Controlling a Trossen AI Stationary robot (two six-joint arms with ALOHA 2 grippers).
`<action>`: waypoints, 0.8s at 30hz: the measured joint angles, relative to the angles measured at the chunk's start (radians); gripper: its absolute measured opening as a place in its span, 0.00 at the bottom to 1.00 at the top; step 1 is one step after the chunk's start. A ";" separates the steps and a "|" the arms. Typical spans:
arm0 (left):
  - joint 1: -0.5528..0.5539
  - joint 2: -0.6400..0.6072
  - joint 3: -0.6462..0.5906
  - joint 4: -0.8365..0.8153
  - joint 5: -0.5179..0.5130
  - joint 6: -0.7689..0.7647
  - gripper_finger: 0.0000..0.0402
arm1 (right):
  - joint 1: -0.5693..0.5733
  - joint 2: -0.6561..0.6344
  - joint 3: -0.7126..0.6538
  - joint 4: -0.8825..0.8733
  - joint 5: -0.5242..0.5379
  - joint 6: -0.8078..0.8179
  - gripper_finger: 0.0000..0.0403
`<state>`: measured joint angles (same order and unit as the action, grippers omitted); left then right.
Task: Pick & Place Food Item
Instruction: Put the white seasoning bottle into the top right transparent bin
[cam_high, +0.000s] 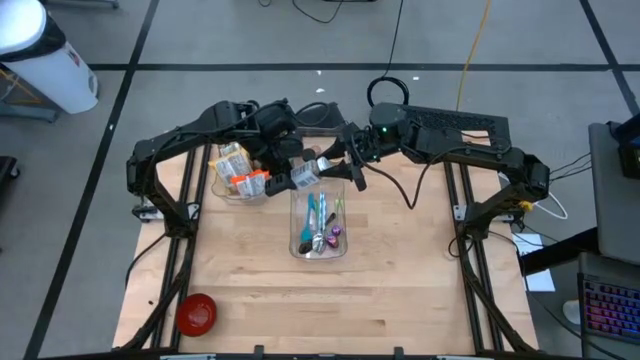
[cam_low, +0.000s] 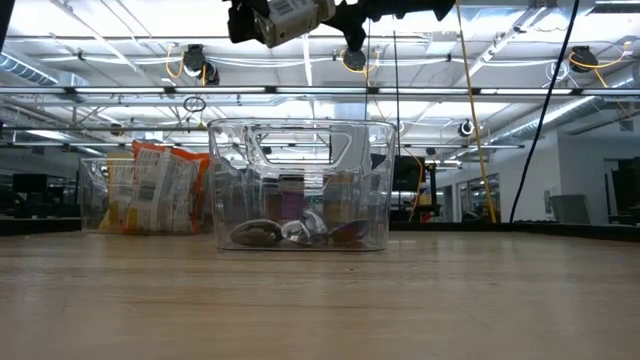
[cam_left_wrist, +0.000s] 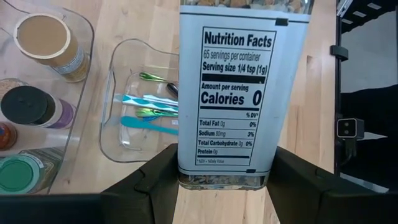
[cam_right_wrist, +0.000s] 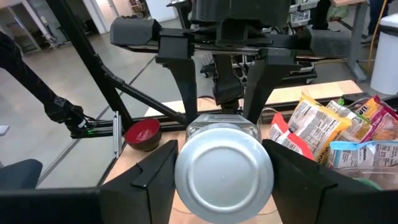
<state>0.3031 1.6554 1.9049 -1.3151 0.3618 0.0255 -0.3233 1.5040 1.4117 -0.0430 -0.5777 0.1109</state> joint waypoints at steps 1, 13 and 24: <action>0.000 0.000 0.000 0.001 0.000 -0.002 0.52 | 0.000 0.000 0.000 0.000 0.000 -0.001 0.49; 0.033 -0.016 0.000 0.061 0.009 -0.066 0.96 | -0.032 0.001 0.000 -0.008 -0.002 0.002 0.49; 0.144 -0.197 0.000 0.167 0.040 -0.086 0.97 | -0.145 0.036 0.161 -0.245 0.001 -0.076 0.49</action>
<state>0.4470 1.4581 1.9049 -1.1481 0.4015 -0.0607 -0.4680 1.5397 1.5723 -0.2875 -0.5768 0.0349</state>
